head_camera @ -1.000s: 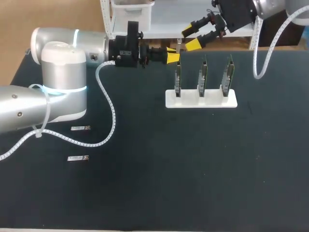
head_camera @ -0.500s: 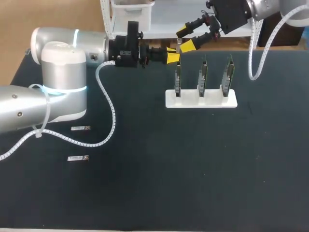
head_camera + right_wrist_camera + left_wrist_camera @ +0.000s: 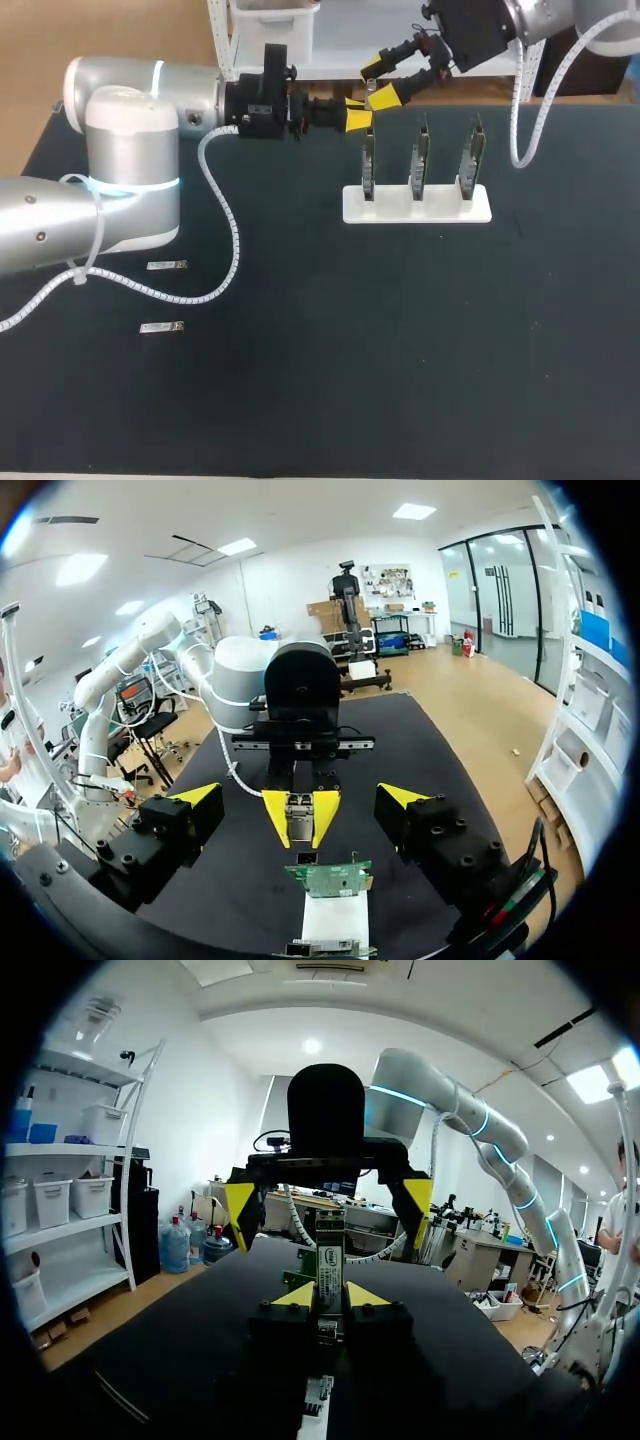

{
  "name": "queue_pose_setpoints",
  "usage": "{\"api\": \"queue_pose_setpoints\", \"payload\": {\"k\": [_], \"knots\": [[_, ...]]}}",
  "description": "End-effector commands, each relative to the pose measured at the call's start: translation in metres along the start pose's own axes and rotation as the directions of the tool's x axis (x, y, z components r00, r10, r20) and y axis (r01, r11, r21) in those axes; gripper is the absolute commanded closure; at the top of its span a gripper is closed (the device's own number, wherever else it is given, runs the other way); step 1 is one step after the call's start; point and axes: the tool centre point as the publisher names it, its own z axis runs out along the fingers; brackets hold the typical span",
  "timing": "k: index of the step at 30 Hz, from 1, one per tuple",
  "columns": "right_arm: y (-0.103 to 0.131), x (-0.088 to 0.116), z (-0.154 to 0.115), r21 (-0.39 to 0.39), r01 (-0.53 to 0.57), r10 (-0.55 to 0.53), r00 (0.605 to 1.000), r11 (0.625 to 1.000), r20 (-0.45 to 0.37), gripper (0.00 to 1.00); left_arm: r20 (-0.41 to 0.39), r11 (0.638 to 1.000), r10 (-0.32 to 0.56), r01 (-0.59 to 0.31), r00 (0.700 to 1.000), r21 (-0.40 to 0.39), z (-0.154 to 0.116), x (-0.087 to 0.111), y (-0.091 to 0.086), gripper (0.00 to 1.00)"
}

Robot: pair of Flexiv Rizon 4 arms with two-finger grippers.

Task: Pick up the optical module with the left hand, and insert it into the network port with the right hand.

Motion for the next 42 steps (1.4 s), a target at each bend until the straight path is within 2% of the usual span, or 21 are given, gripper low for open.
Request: {"api": "queue_pose_setpoints", "payload": {"k": [1, 16, 17, 18, 39, 40, 41, 42], "knots": [[0.0036, -0.0001, 0.0005, 0.011, 0.002, -0.002, 1.000, 1.000, 0.001, 0.00, 0.003, 1.000, 0.002, -0.002, 1.000, -0.006, 0.0000, 0.0011, -0.0018, 1.00], [0.0014, -0.0026, -0.0025, 0.026, 0.000, 0.000, 1.000, 1.000, 0.007, 0.00, 0.003, 1.000, 0.002, -0.002, 1.000, -0.006, 0.0000, 0.0011, -0.0018, 1.00], [0.0013, -0.0026, -0.0025, 0.026, 0.001, -0.001, 1.000, 1.000, 0.008, 0.71, 0.003, 1.000, 0.002, -0.002, 1.000, -0.006, 0.0000, 0.0011, -0.0018, 1.00], [0.0013, -0.0025, -0.0024, 0.026, -0.001, 0.001, 1.000, 1.000, 0.011, 1.00, 0.003, 1.000, 0.002, -0.002, 1.000, -0.006, 0.0000, 0.0011, -0.0018, 1.00], [0.0029, -0.0023, -0.0035, 0.021, 0.002, -0.002, 1.000, 1.000, 0.003, 1.00, 0.003, 1.000, 0.002, -0.002, 1.000, -0.006, 0.0000, 0.0011, -0.0018, 1.00], [0.0030, -0.0022, -0.0036, 0.021, 0.002, -0.002, 1.000, 1.000, 0.004, 1.00, 0.003, 1.000, 0.002, -0.002, 1.000, -0.006, 0.0000, 0.0011, -0.0018, 0.87], [0.0030, -0.0022, -0.0037, 0.021, 0.002, -0.002, 1.000, 1.000, 0.003, 1.00, 0.003, 1.000, 0.002, -0.002, 1.000, -0.006, 0.0000, 0.0011, -0.0018, 0.58], [0.0031, -0.0022, -0.0038, 0.021, 0.002, -0.002, 1.000, 1.000, 0.003, 1.00, 0.003, 1.000, 0.002, -0.002, 1.000, -0.006, 0.0000, 0.0011, -0.0018, 0.00]]}}
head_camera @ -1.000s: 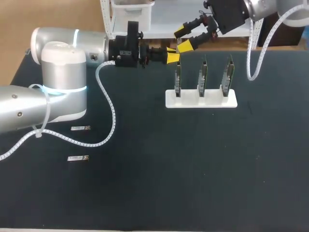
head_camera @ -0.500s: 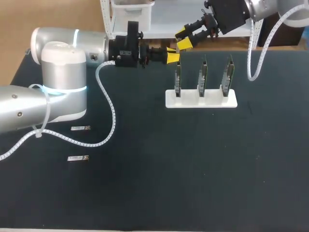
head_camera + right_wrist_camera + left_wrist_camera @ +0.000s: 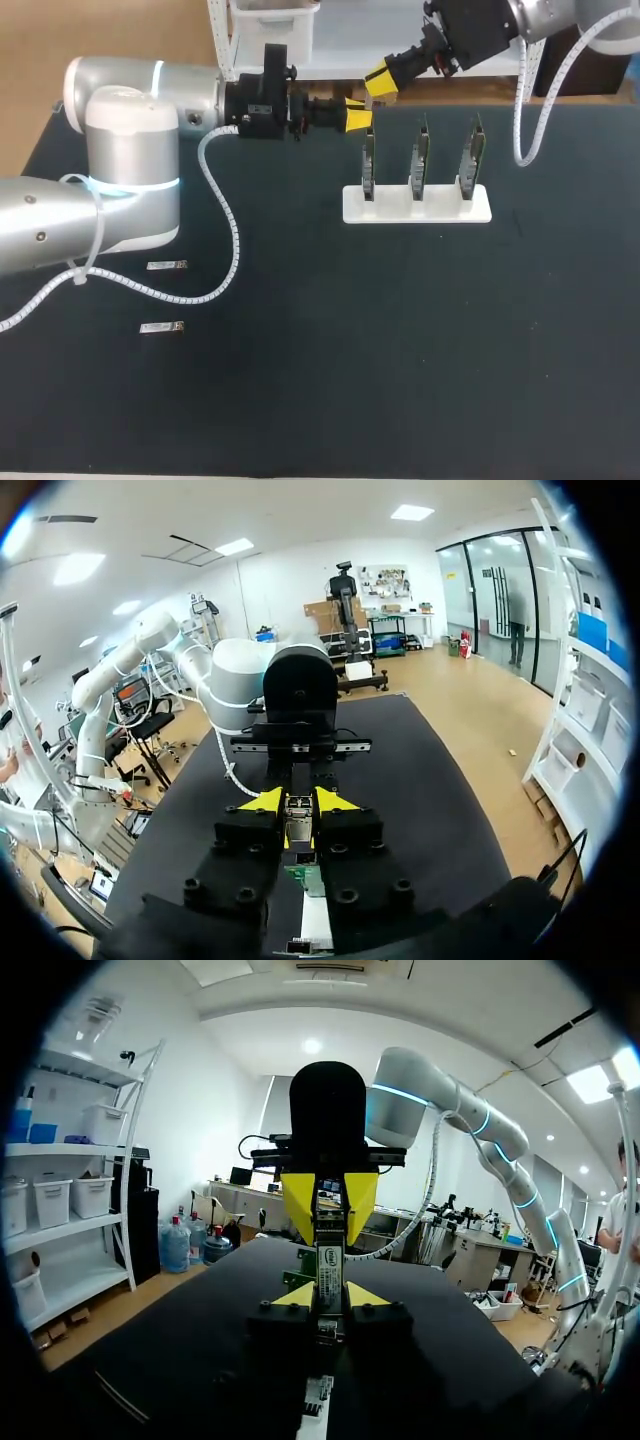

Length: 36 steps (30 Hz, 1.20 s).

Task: Pick up the optical module with the left hand, and insert it into the network port with the right hand.

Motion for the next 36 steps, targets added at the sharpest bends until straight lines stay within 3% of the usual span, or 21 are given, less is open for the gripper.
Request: {"api": "queue_pose_setpoints", "payload": {"k": [1, 15, 29, 36], "knots": [[0.003, 0.001, -0.001, 0.007, 0.001, -0.001, 1.000, 1.000, 0.002, 1.00, 0.003, 1.000, 0.002, -0.002, 1.000, -0.006, 0.000, 0.001, -0.002, 0.00], [0.003, 0.002, -0.005, 0.022, 0.000, 0.000, 1.000, 1.000, 0.009, 1.00, -0.003, 1.000, 0.019, -0.019, 1.000, -0.007, -0.005, -0.001, -0.002, 0.00], [0.003, 0.003, -0.007, 0.027, -0.002, 0.002, 1.000, 1.000, 0.020, 1.00, -0.212, 0.997, 0.073, -0.075, 0.975, 0.000, -0.020, 0.009, 0.005, 0.00], [0.003, 0.005, -0.009, 0.033, -0.006, 0.005, 1.000, 0.999, 0.023, 1.00, -0.263, 0.998, 0.056, -0.055, 0.963, 0.009, -0.020, 0.018, 0.005, 0.00]]}}
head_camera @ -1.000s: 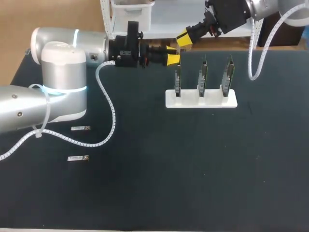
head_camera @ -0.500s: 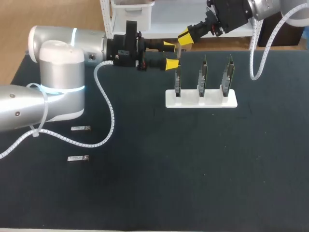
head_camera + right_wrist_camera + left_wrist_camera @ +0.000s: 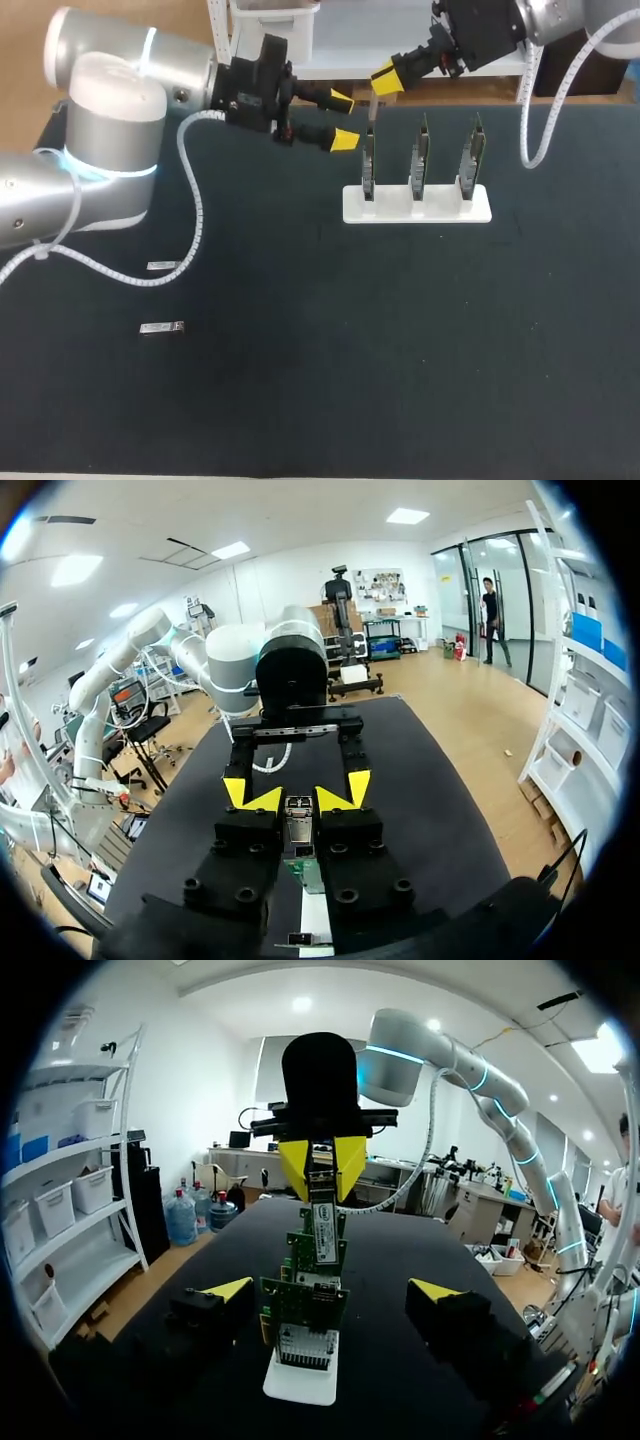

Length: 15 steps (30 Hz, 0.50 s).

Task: Pick up the optical module with the left hand, and insert it into the network port with the right hand.

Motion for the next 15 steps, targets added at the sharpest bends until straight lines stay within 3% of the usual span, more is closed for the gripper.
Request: {"api": "queue_pose_setpoints", "payload": {"k": [1, 15], "knots": [[0.004, 0.002, -0.001, 0.010, 0.000, 0.000, 1.000, 1.000, 0.005, 1.00, -0.040, 1.000, -0.005, 0.006, 0.999, 0.014, 0.003, 0.001, 0.005, 0.00], [0.004, 0.001, -0.002, 0.020, 0.007, -0.007, 1.000, 1.000, 0.016, 1.00, -0.150, 1.000, 0.017, -0.015, 0.989, 0.010, -0.001, 0.013, 0.009, 0.00]]}}
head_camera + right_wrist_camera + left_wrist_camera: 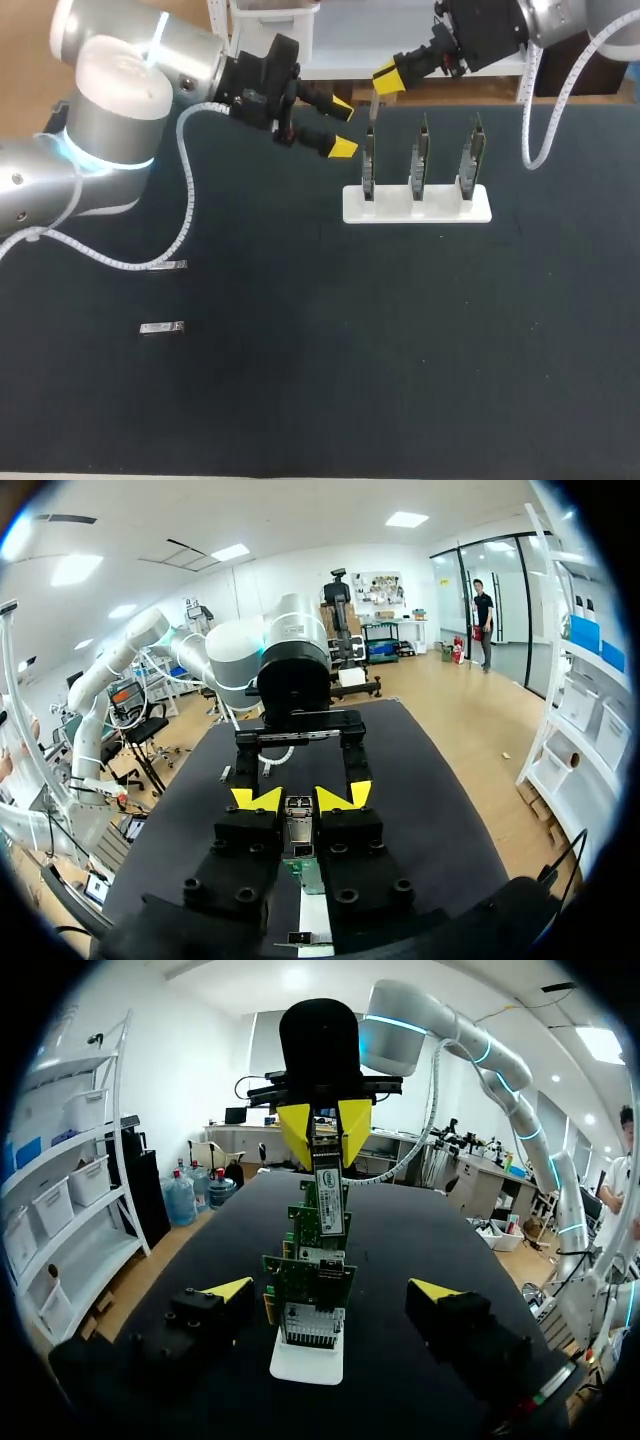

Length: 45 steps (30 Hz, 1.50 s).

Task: Pick up the optical module with the left hand, and insert it into the network port with the right hand.

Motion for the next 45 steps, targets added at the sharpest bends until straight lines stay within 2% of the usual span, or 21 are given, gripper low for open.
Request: {"api": "queue_pose_setpoints", "payload": {"k": [1, 11, 21, 26, 31, 45], "knots": [[0.004, 0.001, 0.000, 0.010, 0.001, -0.001, 1.000, 1.000, 0.002, 1.00, -0.027, 1.000, -0.003, 0.003, 1.000, 0.007, -0.002, 0.002, 0.004, 0.00], [0.004, 0.002, -0.002, 0.013, 0.001, -0.001, 1.000, 1.000, 0.005, 1.00, -0.088, 1.000, 0.013, -0.012, 0.996, 0.012, 0.002, 0.008, 0.007, 0.00], [0.004, 0.003, -0.003, 0.014, 0.000, 0.000, 1.000, 1.000, -0.001, 1.00, -0.107, 1.000, 0.014, -0.011, 0.994, 0.021, 0.004, 0.013, 0.005, 0.00], [0.004, 0.003, -0.002, 0.013, 0.001, -0.001, 1.000, 1.000, -0.004, 1.00, -0.142, 0.999, 0.031, -0.027, 0.989, 0.028, 0.005, 0.015, 0.003, 0.00], [0.005, 0.002, -0.001, 0.011, 0.005, -0.005, 1.000, 1.000, -0.002, 1.00, -0.142, 0.998, 0.042, -0.035, 0.989, 0.052, 0.005, 0.017, 0.000, 0.00], [0.009, 0.001, -0.001, 0.020, 0.010, -0.010, 1.000, 1.000, 0.006, 1.00, -0.147, 0.998, 0.038, -0.031, 0.988, 0.047, 0.006, 0.020, -0.003, 0.00]]}}
